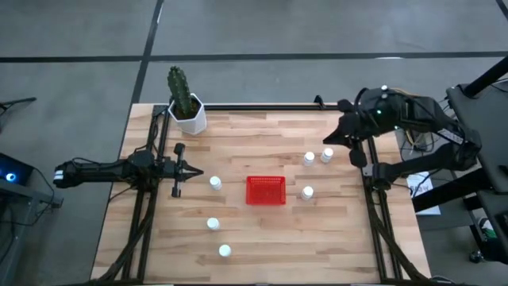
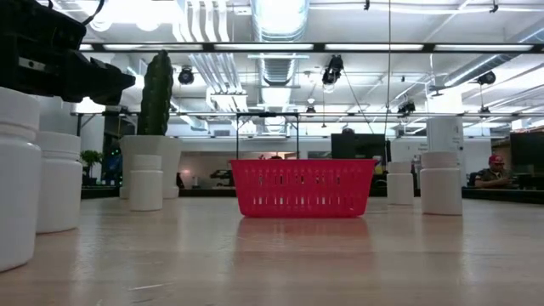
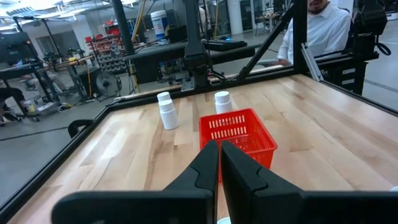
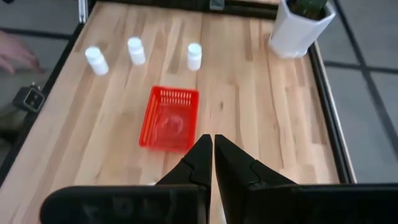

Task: Pick and place pill bottles into a basket
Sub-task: Put the white medicine bottle into the red basket

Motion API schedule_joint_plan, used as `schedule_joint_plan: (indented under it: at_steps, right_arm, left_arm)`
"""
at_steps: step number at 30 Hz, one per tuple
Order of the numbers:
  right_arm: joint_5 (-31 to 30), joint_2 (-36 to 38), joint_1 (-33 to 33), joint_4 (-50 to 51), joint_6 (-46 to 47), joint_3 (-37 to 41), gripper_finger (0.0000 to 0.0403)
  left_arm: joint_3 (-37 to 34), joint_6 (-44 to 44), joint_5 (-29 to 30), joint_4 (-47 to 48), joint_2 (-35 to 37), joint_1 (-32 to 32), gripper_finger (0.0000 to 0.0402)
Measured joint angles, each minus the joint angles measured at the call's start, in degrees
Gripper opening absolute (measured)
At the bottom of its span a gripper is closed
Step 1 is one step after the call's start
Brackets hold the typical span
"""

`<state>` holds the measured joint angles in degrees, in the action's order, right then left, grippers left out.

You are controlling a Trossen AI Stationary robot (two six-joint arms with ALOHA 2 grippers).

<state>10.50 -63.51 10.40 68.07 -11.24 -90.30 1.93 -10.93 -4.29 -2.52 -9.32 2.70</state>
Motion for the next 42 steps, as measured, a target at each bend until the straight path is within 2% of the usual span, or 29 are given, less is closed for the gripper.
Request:
schedule_joint_plan:
  at_steps: [9, 17, 27, 37, 42]
  right_arm:
    - [0.12, -6.70, -0.03, 11.32, -7.67, -6.53, 0.0009]
    - [0.48, -11.00, -0.87, 16.10, -10.25, -6.30, 0.0009]
    - [0.63, -15.83, -9.19, 17.03, -10.37, -6.03, 0.0009]
    - [-0.22, -19.21, -16.20, 16.78, -5.35, -6.03, 0.0009]
    - [-3.25, -20.88, -19.03, 16.95, -4.91, -6.01, 0.0009]
  left_arm:
    - [0.01, 0.01, 0.00, 0.02, -0.02, 0.00, 0.0000]
    - [0.00, 0.00, 0.00, 0.02, 0.00, 0.01, 0.0000]
    - [0.00, 0.01, -0.01, 0.00, 0.00, 0.00, 0.0000]
    - [0.00, 0.01, -0.01, 0.00, 0.00, 0.00, 0.0000]
    - [0.00, 0.01, 0.00, 0.01, -0.01, 0.00, 0.0000]
